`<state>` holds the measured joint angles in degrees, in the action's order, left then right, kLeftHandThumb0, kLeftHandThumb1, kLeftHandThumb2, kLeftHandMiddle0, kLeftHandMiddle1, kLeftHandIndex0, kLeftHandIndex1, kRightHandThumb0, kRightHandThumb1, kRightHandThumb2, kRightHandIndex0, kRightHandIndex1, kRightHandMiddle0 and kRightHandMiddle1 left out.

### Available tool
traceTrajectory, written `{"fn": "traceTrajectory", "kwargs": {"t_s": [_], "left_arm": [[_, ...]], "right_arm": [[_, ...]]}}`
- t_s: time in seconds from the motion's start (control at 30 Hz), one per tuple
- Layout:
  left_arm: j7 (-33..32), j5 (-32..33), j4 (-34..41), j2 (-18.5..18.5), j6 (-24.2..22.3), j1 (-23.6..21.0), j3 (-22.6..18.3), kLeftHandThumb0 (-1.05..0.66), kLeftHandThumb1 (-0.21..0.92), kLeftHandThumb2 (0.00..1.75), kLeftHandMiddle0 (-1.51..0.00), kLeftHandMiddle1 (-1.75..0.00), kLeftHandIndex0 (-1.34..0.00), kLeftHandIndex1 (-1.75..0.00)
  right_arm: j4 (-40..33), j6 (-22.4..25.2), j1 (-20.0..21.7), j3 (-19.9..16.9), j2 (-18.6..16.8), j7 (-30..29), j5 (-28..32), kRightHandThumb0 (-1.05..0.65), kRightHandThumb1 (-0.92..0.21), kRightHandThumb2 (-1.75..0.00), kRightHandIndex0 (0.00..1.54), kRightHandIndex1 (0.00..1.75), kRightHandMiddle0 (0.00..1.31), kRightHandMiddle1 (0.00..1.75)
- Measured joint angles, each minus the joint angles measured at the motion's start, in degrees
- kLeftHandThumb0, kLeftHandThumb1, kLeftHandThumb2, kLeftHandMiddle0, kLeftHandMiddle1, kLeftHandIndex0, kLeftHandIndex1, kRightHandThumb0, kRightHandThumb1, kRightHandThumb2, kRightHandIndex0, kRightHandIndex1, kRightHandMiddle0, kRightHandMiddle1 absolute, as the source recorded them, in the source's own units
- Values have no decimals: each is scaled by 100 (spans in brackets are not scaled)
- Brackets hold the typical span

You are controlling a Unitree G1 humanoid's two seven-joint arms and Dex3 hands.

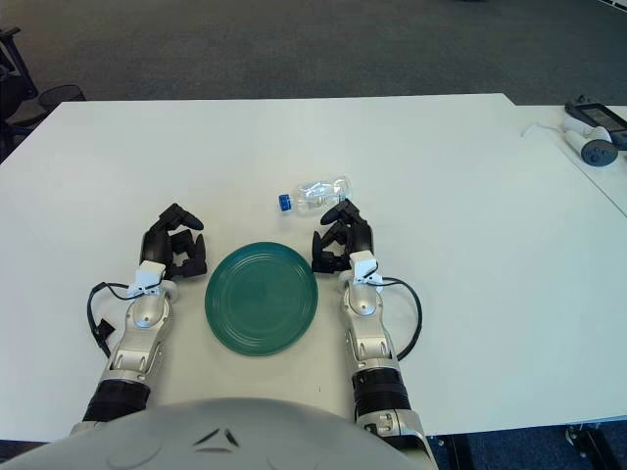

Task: Put the bottle into the plate.

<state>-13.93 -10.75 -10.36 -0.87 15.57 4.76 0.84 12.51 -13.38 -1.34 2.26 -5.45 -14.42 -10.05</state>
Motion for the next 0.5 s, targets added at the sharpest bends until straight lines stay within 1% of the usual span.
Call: {"fn": "traceTrajectory", "kwargs": {"t_s": [0.07,0.17,0.27,0.4,0.5], "left_arm": [[-3,2,1,-8,-4,0,-2,-53,16,150,-127,-175,-73,-175],[-1,10,-9,-20,1,-2,-7,-53,16,151,-127,-175,-73,-175],[-1,13,-35,-21,19,-13,-11,-53,16,151,-127,-175,-74,-175],[-20,0,-74,-20,39,-39,-12,-54,15,152,-127,-175,-74,-175],[-33,-6,-94,-20,47,-62,-8,-54,15,152,-127,-175,-75,-175]], "right_arm": [[18,-110,-36,28,18,-175,-176,0,-7,-160,78,174,58,175],[142,-375,-52,85,56,-465,-499,0,-8,-159,77,175,57,175],[280,-562,-13,80,134,-593,-618,0,-10,-157,76,175,55,175],[543,-664,243,-75,329,-528,-517,0,-12,-155,75,173,54,175],[540,-655,465,-219,479,-554,-487,0,-9,-156,79,169,55,175]]}}
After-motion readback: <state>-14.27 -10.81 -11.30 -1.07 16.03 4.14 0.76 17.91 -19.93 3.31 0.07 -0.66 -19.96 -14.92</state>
